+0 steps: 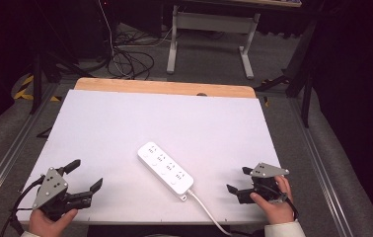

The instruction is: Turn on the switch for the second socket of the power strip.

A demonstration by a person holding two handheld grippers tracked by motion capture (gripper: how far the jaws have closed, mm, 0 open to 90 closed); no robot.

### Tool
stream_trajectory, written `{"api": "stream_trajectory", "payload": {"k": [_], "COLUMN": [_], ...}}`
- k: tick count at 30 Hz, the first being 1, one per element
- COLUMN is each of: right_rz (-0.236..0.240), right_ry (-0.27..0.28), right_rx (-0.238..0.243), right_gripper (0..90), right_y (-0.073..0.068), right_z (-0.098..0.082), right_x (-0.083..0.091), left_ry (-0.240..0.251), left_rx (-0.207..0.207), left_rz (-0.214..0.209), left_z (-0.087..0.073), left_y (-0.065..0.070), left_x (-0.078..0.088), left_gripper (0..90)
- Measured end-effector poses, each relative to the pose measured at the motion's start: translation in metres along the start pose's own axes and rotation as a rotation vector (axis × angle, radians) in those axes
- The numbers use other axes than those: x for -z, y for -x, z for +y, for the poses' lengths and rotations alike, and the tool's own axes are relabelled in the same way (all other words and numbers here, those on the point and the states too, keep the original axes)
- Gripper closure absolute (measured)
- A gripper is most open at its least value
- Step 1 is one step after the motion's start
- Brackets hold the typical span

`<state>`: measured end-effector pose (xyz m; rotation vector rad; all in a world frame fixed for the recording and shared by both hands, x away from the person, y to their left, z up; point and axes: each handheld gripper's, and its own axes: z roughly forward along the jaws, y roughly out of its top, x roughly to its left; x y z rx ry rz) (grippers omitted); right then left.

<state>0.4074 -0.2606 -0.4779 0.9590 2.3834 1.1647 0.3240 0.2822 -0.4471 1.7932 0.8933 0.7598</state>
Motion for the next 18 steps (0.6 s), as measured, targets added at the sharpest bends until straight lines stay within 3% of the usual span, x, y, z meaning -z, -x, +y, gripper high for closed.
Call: {"api": "stream_trajectory", "payload": {"k": [4, 9, 18], "right_rz": [-0.016, -0.034, -0.057], "right_ry": [-0.002, 0.038, 0.061], "right_rx": [0.003, 0.000, 0.027], "right_gripper": [12.2, 12.9, 13.6], "right_y": [-0.0023, -0.0031, -0.0020], "right_z": [-0.0052, -0.0015, -0.0005], "right_x": [-0.0003, 0.0015, 0.0044], "left_ry": [-0.012, -0.081, -0.058], "left_rx": [-0.004, -0.028, 0.004], "left_rz": [-0.001, -0.029, -0.006], "left_z": [-0.0004, -0.0045, -0.0047], "left_y": [-0.0010, -0.0035, -0.0028], "left_x": [0.0012, 0.0035, 0.0033], "left_gripper": [13.7, 13.0, 11.8]}}
